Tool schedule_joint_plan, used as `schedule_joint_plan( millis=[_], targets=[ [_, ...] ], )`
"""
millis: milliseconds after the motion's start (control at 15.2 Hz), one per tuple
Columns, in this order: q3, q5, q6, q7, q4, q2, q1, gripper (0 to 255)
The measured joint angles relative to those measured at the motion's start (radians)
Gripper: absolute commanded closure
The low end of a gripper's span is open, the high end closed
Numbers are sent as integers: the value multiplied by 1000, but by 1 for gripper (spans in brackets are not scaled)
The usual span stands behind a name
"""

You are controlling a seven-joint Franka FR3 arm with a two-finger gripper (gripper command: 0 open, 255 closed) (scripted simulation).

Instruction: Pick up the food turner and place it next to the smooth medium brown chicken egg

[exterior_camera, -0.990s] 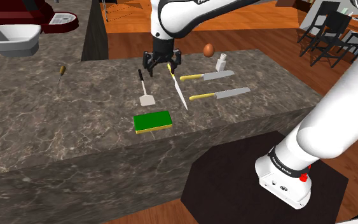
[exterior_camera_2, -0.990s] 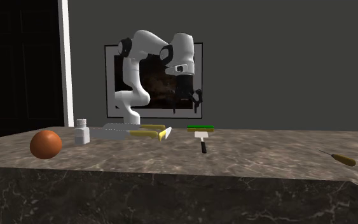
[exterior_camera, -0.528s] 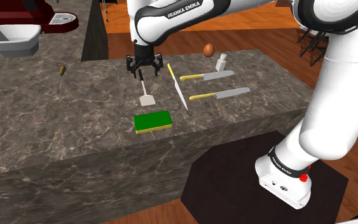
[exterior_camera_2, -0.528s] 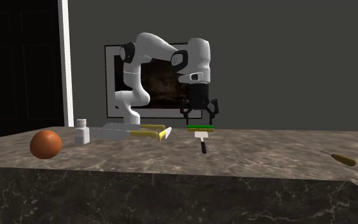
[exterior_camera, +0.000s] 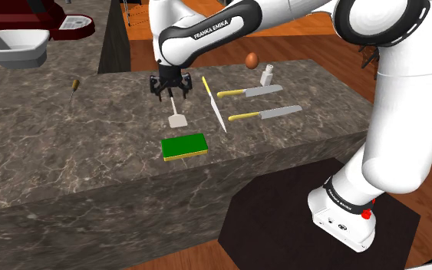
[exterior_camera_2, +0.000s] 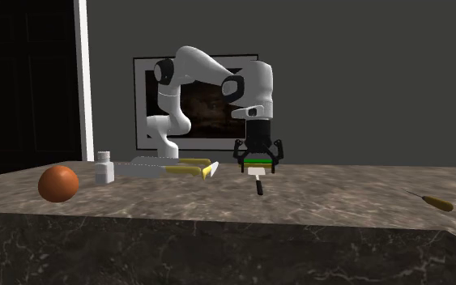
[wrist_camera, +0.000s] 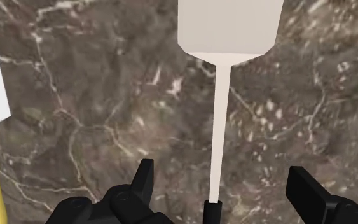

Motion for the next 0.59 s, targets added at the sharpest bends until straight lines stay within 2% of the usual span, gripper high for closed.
schedule_joint_plan(
  millis=[462,528,594],
  targets=[
    [-3,-5,19,4,-9,10,1,0],
    [-3,-5,19,4,-9,10,1,255],
    [-3,-5,19,4,-9,10,1,255]
  ],
)
